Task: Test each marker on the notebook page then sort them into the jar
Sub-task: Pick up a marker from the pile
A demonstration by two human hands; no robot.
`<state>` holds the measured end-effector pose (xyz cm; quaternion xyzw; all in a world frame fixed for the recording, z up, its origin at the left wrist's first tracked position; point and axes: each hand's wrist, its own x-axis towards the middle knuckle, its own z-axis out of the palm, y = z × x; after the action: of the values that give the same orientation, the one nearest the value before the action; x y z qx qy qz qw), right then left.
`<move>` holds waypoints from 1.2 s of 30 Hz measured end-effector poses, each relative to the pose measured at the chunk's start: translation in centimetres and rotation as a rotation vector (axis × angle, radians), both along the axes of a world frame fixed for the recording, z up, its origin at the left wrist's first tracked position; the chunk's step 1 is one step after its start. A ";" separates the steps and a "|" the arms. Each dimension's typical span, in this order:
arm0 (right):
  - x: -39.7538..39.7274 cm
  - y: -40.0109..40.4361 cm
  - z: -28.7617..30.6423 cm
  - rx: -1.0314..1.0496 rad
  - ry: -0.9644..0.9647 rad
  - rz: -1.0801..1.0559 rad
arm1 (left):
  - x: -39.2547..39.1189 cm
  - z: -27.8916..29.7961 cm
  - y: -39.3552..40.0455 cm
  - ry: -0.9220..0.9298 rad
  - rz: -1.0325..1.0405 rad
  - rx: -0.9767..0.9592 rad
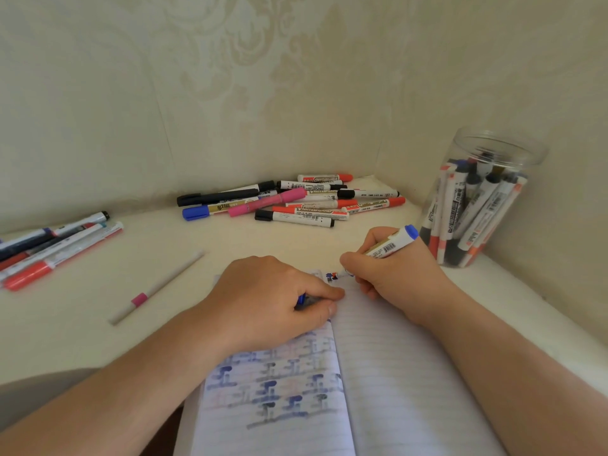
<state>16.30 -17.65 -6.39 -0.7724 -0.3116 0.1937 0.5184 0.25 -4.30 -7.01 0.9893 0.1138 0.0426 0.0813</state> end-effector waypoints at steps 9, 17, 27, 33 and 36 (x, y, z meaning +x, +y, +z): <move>0.2 0.1 -0.2 0.023 0.024 -0.014 | 0.0 -0.1 0.0 -0.014 0.005 -0.017; 0.1 -0.1 -0.1 0.000 -0.015 0.012 | -0.1 0.1 -0.1 -0.039 0.010 -0.018; 0.3 0.1 -0.2 0.022 0.032 0.012 | -0.3 -0.1 -0.1 -0.042 0.040 -0.046; 1.3 -0.3 0.2 0.298 0.319 0.118 | -1.2 -0.7 1.2 -0.241 0.134 -0.432; 1.4 -0.8 0.6 0.330 0.378 0.262 | -1.4 -1.0 2.0 -0.347 0.179 -0.572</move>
<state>17.70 -18.42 -5.81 -0.5810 -0.3338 0.3461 0.6567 -1.13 -2.29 -7.96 0.8906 0.1919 0.1834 0.3692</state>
